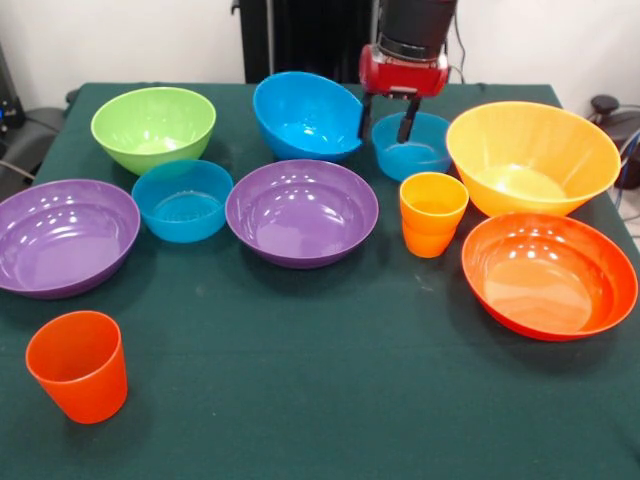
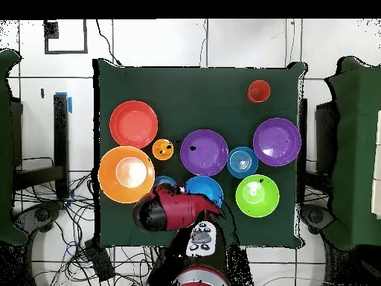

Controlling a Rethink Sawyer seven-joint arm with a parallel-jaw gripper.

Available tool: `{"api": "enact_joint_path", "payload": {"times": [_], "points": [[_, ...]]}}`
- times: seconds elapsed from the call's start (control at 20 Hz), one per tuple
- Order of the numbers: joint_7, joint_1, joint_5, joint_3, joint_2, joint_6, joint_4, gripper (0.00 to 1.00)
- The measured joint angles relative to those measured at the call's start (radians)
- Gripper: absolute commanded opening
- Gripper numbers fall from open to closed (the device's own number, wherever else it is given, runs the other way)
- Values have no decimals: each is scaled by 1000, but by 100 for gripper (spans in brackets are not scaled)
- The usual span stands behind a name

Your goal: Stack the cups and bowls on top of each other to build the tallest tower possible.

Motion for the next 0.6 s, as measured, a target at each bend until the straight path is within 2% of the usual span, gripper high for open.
{"api": "enact_joint_path", "payload": {"times": [0.25, 0.6], "points": [[0, 19, 0, -11, 50, -40, 0, 100], [0, 31, 1, -19, 92, -41, 0, 100]]}}
